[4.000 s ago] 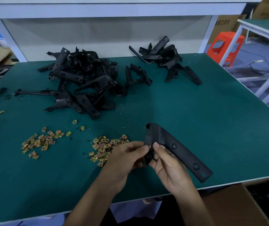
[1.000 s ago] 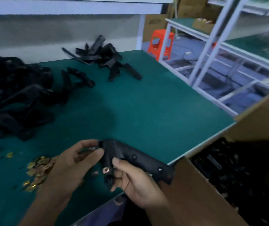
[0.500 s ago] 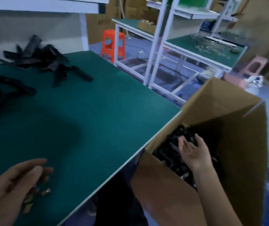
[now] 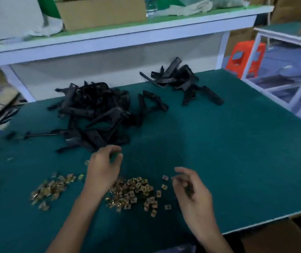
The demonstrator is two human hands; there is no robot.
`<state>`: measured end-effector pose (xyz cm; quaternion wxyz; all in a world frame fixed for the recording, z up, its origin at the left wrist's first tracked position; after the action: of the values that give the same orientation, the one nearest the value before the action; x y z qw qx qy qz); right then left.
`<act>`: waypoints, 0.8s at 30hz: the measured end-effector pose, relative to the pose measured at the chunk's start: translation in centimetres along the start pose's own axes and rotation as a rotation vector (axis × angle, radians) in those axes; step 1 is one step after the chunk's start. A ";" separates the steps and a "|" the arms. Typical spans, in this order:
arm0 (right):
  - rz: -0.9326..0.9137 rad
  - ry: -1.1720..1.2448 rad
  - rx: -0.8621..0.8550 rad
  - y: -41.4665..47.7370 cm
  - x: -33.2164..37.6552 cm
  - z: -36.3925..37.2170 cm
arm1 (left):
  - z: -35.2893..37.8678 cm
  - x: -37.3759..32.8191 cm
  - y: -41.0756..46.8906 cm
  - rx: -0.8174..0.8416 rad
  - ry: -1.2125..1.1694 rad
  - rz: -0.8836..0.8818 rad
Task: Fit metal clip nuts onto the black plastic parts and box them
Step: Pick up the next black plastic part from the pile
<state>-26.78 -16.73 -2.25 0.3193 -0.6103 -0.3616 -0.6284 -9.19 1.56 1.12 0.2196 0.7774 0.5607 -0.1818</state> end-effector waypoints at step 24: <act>-0.032 -0.139 -0.014 0.5 -1.7 -0.1 | -0.5 -4.9 1.6 -0.009 -0.364 -0.060</act>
<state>-26.34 -17.17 -3.94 0.2793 -0.6488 -0.3881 -0.5919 -9.14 -2.51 4.35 0.3154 0.7135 0.5354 -0.3236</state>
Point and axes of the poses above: each hand's wrist, its own y-axis towards the middle knuckle, its own z-axis out of the palm, x = y × z, the point moved 1 cm from there along y, towards the middle knuckle, and after that the axes turned 8 degrees about y, right-handed, at the moved point
